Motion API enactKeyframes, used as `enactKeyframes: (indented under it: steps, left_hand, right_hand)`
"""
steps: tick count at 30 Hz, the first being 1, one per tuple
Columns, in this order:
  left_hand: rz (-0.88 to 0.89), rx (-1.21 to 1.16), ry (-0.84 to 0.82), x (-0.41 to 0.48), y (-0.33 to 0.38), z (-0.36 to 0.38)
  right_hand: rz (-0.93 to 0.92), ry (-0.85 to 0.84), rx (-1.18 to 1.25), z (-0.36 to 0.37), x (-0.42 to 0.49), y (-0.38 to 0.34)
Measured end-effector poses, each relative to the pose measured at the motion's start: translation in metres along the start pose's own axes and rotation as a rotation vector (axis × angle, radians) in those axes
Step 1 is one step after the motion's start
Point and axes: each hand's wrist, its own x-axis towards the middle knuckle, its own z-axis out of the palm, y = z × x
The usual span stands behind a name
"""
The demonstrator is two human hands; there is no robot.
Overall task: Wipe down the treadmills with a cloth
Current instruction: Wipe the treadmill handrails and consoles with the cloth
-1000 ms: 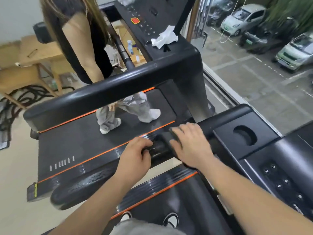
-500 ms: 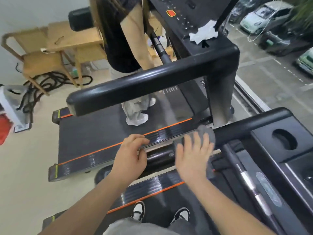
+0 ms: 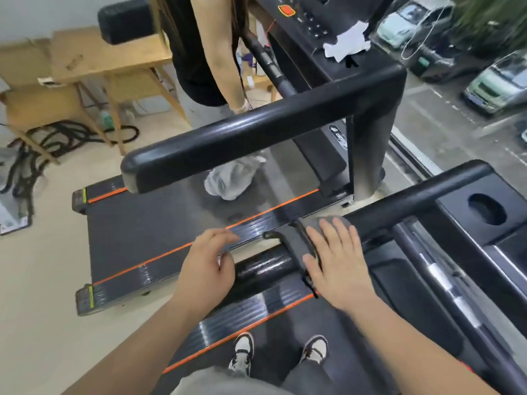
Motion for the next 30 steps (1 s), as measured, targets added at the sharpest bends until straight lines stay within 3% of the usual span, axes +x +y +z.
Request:
enactKeyframes:
  steps: [4,7,10,17,23,30]
  left_hand:
    - [-0.009,-0.018,-0.011,-0.017,-0.006,-0.002]
    - [-0.021,0.002,-0.008,-0.024,-0.016,-0.008]
    - [-0.027,0.006,-0.008,-0.026,-0.021,-0.017]
    - [-0.055,0.034,0.023,-0.028,-0.031,-0.029]
    - [-0.054,0.012,0.01,-0.02,-0.029,-0.023]
    - [-0.011,-0.035,-0.041,-0.024,-0.022,-0.011]
  right_hand:
    - [0.455,0.162,0.146,0.011,0.009,-0.014]
    - [0.845,0.293,0.473,0.011,0.028,-0.087]
    - [1.107,0.299,0.798,0.004,0.035,-0.147]
    - [1.388,0.056,1.225,0.004,0.01,-0.249]
    - [1.504,-0.074,1.214,0.012,0.017,-0.233]
    - [1.577,0.224,1.133,-0.002,0.044,-0.111]
